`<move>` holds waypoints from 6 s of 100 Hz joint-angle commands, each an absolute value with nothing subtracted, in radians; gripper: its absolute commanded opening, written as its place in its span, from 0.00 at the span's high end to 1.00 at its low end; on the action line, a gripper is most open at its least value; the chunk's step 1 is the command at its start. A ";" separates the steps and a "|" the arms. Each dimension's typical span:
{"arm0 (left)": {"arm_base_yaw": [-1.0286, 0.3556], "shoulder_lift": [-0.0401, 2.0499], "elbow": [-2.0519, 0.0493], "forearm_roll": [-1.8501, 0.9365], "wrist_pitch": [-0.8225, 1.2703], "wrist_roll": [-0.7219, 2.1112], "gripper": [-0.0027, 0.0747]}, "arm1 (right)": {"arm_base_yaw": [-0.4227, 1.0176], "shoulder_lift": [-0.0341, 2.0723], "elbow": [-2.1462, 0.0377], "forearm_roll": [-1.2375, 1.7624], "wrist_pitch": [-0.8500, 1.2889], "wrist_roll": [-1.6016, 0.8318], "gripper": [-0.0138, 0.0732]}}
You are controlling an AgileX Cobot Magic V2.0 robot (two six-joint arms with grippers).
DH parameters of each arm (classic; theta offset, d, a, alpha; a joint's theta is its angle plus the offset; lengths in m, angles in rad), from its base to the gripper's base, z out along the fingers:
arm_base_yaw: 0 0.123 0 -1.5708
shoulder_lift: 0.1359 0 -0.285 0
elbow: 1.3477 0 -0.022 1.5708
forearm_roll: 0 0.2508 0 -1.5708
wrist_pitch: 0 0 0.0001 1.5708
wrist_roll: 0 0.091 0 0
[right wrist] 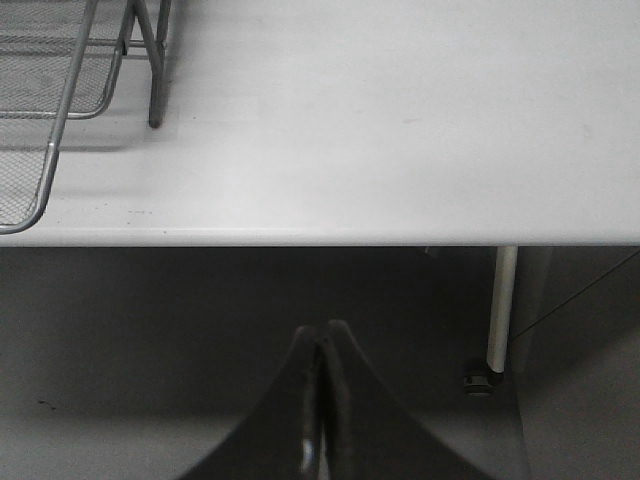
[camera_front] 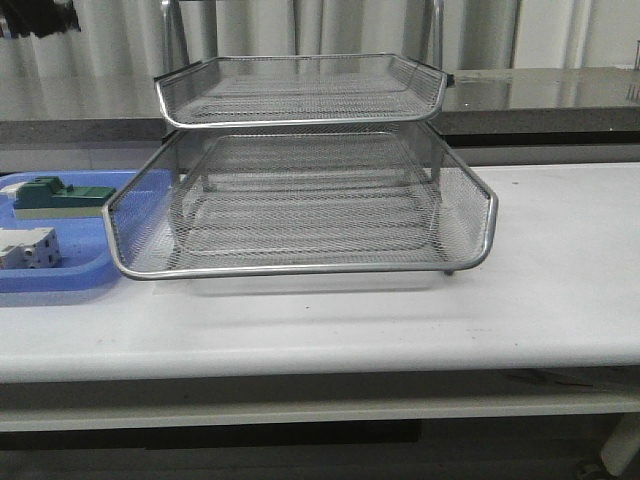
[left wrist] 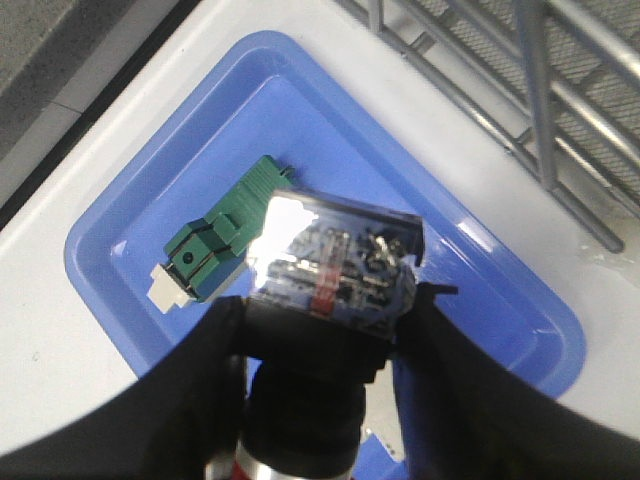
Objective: Place button on rack with both arms
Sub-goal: 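Lift the push button and carry it over the pulled-out mesh tray, then lower the push button into the mesh tray and open the left gripper, then withdraw the left gripper upward away from the rack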
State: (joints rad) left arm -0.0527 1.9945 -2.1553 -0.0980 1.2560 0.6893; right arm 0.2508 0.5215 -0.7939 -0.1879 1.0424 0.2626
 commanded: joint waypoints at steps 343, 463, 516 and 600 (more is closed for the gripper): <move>-0.198 1.122 -1.384 -0.161 0.860 0.414 0.33 | 0.246 0.524 -0.828 -0.216 0.988 0.258 0.92; -0.124 0.328 -0.203 -0.316 0.000 0.155 0.33 | 0.246 0.524 -0.828 -0.216 0.988 0.258 0.92; -0.124 0.328 -0.203 -0.316 -0.057 0.155 0.80 | 0.246 0.524 -0.828 -0.216 0.988 0.258 0.92; -0.124 0.328 -0.203 -0.314 -0.056 0.157 0.99 | 0.254 0.893 -0.829 0.126 0.851 0.055 0.92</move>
